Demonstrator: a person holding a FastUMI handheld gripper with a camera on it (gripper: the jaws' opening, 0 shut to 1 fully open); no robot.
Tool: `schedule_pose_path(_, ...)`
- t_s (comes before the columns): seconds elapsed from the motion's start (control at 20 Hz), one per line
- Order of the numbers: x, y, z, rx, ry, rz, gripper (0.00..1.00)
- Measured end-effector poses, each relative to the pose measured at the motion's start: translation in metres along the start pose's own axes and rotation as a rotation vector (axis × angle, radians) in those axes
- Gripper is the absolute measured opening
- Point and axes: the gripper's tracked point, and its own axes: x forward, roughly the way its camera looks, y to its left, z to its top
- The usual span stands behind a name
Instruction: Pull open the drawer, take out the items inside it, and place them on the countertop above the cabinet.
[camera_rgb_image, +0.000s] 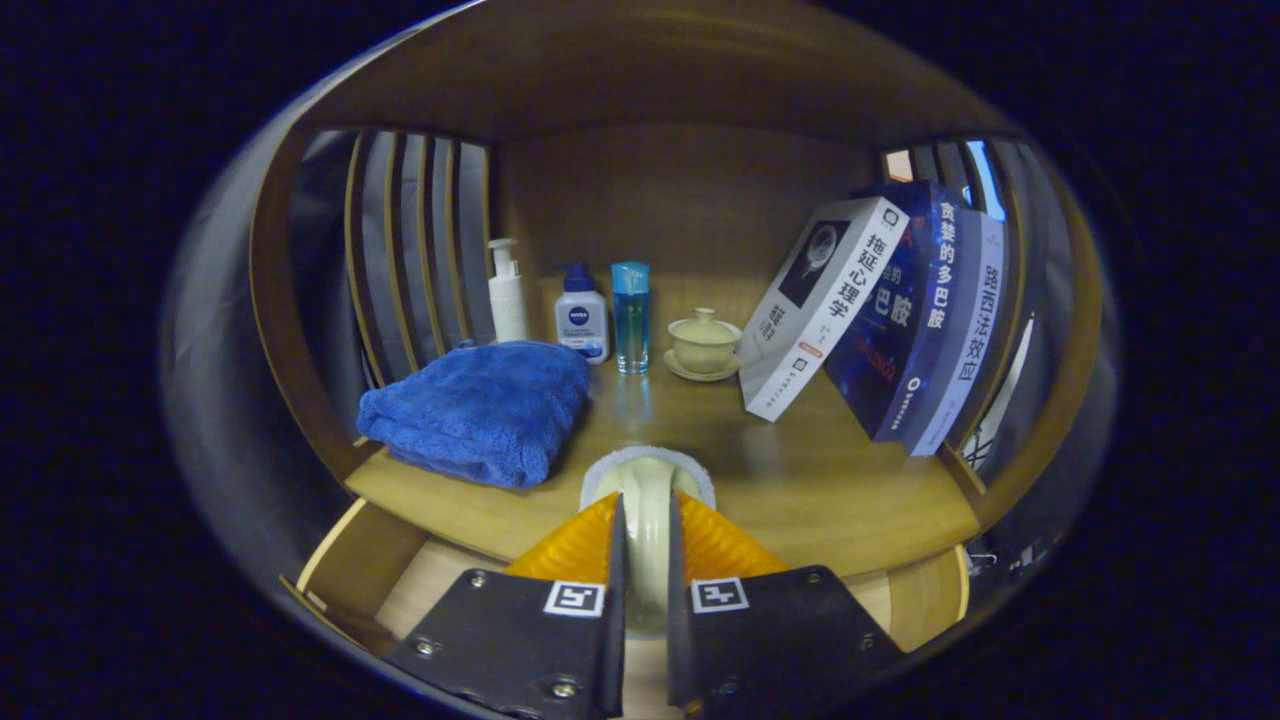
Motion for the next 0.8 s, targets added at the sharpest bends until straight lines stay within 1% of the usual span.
schedule_pose_path(0.2, 0.013, -0.004, 0.0, -0.017, 0.011, -0.018, 0.17)
schedule_pose_path(0.4, 0.03, -0.011, 0.007, -0.043, 0.006, -0.06, 0.17)
schedule_pose_path(0.7, 0.05, -0.018, 0.016, -0.009, -0.007, -0.095, 0.17)
schedule_pose_path(0.8, 0.055, -0.02, 0.019, -0.018, -0.013, -0.112, 0.18)
